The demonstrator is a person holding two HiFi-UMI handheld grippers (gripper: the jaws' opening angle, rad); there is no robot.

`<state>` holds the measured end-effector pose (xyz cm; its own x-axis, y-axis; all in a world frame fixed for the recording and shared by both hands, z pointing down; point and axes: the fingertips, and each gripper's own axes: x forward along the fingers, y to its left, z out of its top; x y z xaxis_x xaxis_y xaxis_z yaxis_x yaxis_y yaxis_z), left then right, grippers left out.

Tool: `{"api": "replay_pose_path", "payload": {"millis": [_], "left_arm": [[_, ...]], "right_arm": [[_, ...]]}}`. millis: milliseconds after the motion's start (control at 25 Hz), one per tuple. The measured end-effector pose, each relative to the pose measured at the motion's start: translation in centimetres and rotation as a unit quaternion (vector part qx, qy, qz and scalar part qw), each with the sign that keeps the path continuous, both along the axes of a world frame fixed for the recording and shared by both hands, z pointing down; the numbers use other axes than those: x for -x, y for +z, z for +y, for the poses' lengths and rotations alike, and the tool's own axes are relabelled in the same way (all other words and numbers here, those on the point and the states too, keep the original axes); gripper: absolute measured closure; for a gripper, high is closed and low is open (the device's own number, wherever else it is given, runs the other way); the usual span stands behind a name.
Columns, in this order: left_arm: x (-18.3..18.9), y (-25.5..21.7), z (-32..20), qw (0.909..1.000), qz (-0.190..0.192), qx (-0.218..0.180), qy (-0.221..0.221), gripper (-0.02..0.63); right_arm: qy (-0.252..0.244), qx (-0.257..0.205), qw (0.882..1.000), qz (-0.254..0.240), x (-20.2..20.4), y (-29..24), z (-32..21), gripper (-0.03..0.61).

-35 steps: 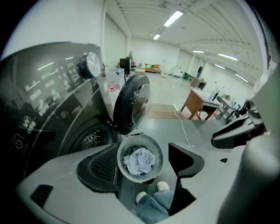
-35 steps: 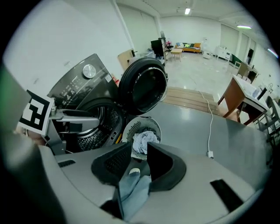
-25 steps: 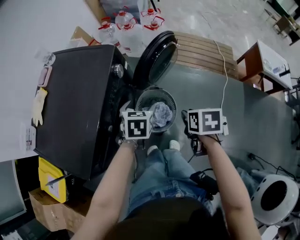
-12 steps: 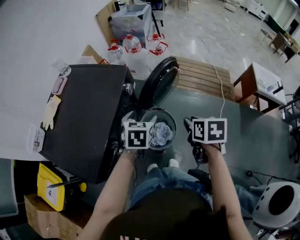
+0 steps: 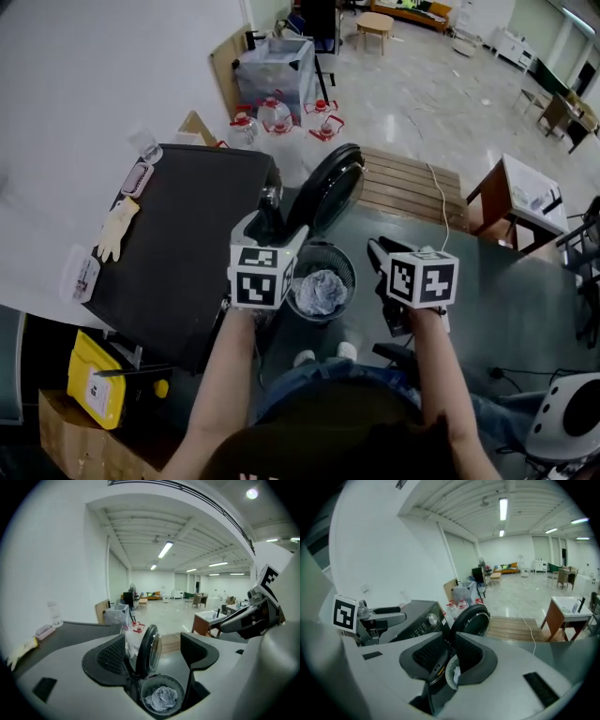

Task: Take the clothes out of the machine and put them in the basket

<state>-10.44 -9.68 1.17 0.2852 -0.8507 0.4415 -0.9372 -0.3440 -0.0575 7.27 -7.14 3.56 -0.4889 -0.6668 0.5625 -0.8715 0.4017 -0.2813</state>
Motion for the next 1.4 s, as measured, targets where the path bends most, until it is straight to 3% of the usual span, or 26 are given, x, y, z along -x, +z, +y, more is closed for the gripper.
{"api": "replay_pose_path", "payload": {"millis": [160, 360, 680, 760, 880, 920, 1120, 1400], "left_arm": [[1.4, -4.4, 0.3, 0.9976, 0.003, -0.066, -0.019, 0.247], [3.3, -8.6, 1.1, 0.9905, 0.036, -0.127, -0.036, 0.247], [4.8, -13.1, 2.2, 0.9795, 0.014, -0.199, -0.030, 0.260], [4.8, -14.4, 2.4, 0.9755, 0.003, -0.219, -0.023, 0.287], [5.3, -16.5, 2.8, 0.9645, -0.025, -0.260, -0.038, 0.406], [5.8, -17.3, 3.0, 0.9593, -0.033, -0.276, -0.050, 0.614], [6.5, -19.8, 3.7, 0.9480, -0.028, -0.312, -0.059, 0.614], [7.5, -21.6, 4.4, 0.9417, -0.037, -0.328, -0.067, 0.614]], "right_arm": [[-0.023, -0.101, 0.995, -0.013, 0.5, -5.5, -0.5, 0.492], [-0.034, -0.211, 0.977, 0.010, 0.4, -10.9, -0.7, 0.492], [-0.037, -0.316, 0.947, 0.047, 1.4, -15.8, -0.3, 0.497], [-0.038, -0.336, 0.940, 0.048, 1.6, -16.9, 0.1, 0.512], [-0.047, -0.358, 0.930, 0.063, 1.9, -18.4, 0.5, 0.578], [-0.052, -0.363, 0.928, 0.067, 2.1, -18.8, 0.6, 0.578], [-0.049, -0.386, 0.918, 0.072, 2.1, -21.0, 1.1, 0.578], [-0.043, -0.418, 0.905, 0.066, 2.1, -24.2, 1.1, 0.578]]}}
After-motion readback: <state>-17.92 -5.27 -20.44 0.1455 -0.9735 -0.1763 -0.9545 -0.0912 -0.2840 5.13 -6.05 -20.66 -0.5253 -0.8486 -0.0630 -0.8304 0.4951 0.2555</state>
